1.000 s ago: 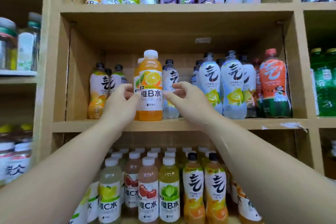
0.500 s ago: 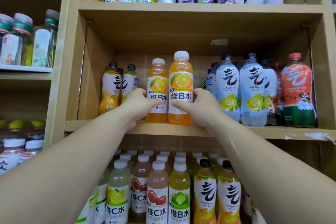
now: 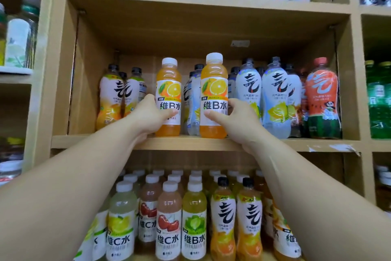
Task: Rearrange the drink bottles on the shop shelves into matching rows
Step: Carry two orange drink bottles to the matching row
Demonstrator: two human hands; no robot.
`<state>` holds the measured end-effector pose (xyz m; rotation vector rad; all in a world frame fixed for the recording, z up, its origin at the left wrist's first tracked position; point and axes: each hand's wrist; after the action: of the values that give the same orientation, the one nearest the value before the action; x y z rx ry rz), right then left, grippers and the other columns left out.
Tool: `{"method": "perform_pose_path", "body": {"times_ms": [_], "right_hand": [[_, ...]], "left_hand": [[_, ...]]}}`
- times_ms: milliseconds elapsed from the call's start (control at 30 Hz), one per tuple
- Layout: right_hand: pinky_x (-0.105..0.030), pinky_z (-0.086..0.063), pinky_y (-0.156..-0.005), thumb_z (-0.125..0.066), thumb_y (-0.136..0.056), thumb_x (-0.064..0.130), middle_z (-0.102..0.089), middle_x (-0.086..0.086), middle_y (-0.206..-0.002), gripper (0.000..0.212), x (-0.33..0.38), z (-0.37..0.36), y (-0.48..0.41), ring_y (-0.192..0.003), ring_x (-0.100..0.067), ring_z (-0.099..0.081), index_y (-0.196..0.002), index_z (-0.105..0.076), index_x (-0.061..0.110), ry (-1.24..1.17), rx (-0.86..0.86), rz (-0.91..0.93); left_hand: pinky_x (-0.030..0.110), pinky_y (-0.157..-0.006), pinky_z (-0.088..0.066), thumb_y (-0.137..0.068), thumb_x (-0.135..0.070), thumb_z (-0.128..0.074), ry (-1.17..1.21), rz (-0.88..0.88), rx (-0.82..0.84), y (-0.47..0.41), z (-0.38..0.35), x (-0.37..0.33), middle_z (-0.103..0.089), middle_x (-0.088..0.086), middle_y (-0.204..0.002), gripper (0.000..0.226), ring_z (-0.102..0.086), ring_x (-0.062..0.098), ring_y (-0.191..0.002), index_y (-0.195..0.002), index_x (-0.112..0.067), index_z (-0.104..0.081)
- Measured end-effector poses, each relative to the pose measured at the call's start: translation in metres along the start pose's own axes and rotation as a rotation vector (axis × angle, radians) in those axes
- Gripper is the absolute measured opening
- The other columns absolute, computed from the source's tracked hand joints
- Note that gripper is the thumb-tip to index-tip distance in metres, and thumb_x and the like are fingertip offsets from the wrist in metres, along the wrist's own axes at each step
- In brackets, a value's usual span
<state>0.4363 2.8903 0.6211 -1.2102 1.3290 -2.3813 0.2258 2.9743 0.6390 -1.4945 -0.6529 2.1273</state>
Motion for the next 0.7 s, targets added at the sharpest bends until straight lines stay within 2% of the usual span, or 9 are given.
{"method": "perform_pose_path", "body": {"times_ms": [100,167,233,333,400,500,633,700], "right_hand": [[-0.037,-0.060,-0.082,-0.080,-0.086,0.041,-0.075,0.009,-0.099,0.030,0.003,0.000,0.008,-0.091,-0.008,-0.070,-0.108,-0.072,0.022,0.000,-0.051,0.042],[-0.032,-0.059,-0.080,-0.080,-0.087,0.039,-0.075,0.010,-0.098,0.029,0.007,0.003,0.017,-0.089,-0.004,-0.070,-0.110,-0.072,0.023,-0.027,-0.098,0.090],[-0.023,-0.056,-0.074,-0.080,-0.087,0.038,-0.075,0.013,-0.097,0.028,0.013,0.010,0.028,-0.087,0.001,-0.069,-0.110,-0.071,0.025,-0.035,-0.139,0.153],[-0.012,-0.052,-0.068,-0.080,-0.088,0.033,-0.074,0.017,-0.094,0.022,0.026,0.034,0.047,-0.086,0.006,-0.068,-0.107,-0.071,0.028,-0.032,-0.157,0.229],[-0.010,-0.052,-0.070,-0.080,-0.088,0.033,-0.074,0.018,-0.095,0.022,0.031,0.053,0.065,-0.088,0.007,-0.068,-0.108,-0.071,0.028,-0.019,-0.151,0.237],[-0.021,-0.058,-0.079,-0.079,-0.089,0.035,-0.077,0.014,-0.102,0.027,0.026,0.081,0.097,-0.096,0.001,-0.071,-0.113,-0.073,0.026,0.017,-0.140,0.223],[-0.025,-0.057,-0.078,-0.079,-0.086,0.033,-0.077,0.018,-0.103,0.029,0.002,0.107,0.149,-0.097,-0.002,-0.072,-0.114,-0.072,0.030,0.037,-0.131,0.130],[-0.027,-0.057,-0.080,-0.080,-0.085,0.027,-0.077,0.018,-0.105,0.032,-0.017,0.116,0.175,-0.099,-0.003,-0.072,-0.116,-0.071,0.029,0.052,-0.127,0.082]], "left_hand": [[0.042,-0.089,-0.058,-0.092,-0.032,-0.076,0.010,-0.086,-0.031,0.017,0.003,-0.005,-0.068,0.001,-0.115,0.043,-0.068,0.019,-0.103,-0.126,-0.020,-0.053],[0.029,-0.078,-0.056,-0.096,-0.028,-0.071,0.111,-0.157,-0.062,0.032,0.005,-0.010,-0.069,-0.003,-0.114,0.037,-0.068,0.015,-0.103,-0.128,-0.020,-0.054],[0.022,-0.072,-0.053,-0.099,-0.027,-0.066,0.271,-0.184,-0.072,0.051,0.008,-0.018,-0.069,-0.006,-0.113,0.030,-0.068,0.010,-0.101,-0.127,-0.022,-0.056],[0.027,-0.082,-0.060,-0.100,-0.025,-0.065,0.440,-0.223,-0.065,0.079,0.012,-0.026,-0.073,-0.006,-0.115,0.024,-0.072,0.008,-0.102,-0.123,-0.026,-0.058],[0.031,-0.088,-0.060,-0.100,-0.021,-0.064,0.516,-0.271,-0.034,0.101,0.013,-0.027,-0.075,-0.005,-0.117,0.024,-0.072,0.009,-0.107,-0.123,-0.028,-0.060],[0.029,-0.089,-0.060,-0.099,-0.018,-0.063,0.588,-0.316,0.026,0.139,0.006,-0.024,-0.076,-0.007,-0.119,0.029,-0.071,0.009,-0.111,-0.126,-0.027,-0.060],[0.048,-0.093,-0.057,-0.093,-0.027,-0.073,0.562,-0.294,0.098,0.189,-0.019,0.000,-0.075,-0.009,-0.120,0.035,-0.072,0.014,-0.112,-0.126,-0.033,-0.061],[0.049,-0.096,-0.054,-0.088,-0.034,-0.074,0.541,-0.280,0.132,0.208,-0.039,0.014,-0.074,-0.010,-0.122,0.041,-0.070,0.014,-0.115,-0.127,-0.037,-0.060]]}}
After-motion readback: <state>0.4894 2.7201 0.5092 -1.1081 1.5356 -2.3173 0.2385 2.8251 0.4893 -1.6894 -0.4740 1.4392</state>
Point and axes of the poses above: each hand's wrist, its own y-axis away from the middle knuckle, its own z-axis out of the back of the hand, x = y × z
